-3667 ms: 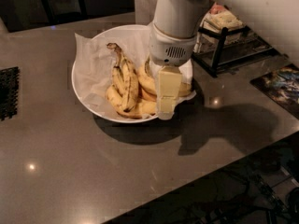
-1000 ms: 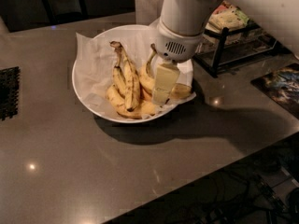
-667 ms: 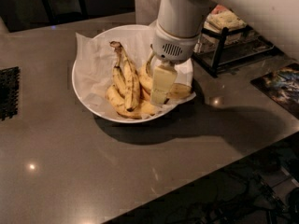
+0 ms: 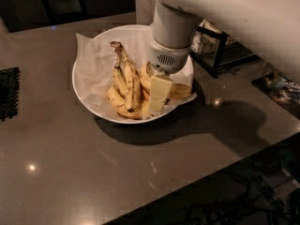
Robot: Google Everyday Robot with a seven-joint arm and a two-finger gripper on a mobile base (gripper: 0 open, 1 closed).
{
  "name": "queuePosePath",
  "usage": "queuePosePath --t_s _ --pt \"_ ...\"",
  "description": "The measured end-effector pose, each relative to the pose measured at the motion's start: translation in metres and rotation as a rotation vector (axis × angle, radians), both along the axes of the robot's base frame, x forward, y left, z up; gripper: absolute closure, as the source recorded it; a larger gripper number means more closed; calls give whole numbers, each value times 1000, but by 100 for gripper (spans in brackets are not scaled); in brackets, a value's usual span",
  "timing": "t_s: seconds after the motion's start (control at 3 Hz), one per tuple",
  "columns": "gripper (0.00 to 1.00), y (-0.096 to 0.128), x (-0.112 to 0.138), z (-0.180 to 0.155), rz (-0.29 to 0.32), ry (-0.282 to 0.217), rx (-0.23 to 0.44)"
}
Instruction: Pick banana from white bowl
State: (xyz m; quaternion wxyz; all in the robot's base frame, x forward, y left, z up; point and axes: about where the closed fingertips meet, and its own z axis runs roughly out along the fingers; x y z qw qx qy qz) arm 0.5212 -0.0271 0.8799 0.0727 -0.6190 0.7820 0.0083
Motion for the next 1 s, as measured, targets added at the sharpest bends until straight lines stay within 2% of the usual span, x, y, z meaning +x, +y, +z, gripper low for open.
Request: queuePosePath --t_s 0.33,0.67,1.0 --pt "41 -10 1 -10 -23 19 -12" --pt "65 -10 1 -11 -24 19 -12" --pt "88 -17 -4 0 -14 -10 1"
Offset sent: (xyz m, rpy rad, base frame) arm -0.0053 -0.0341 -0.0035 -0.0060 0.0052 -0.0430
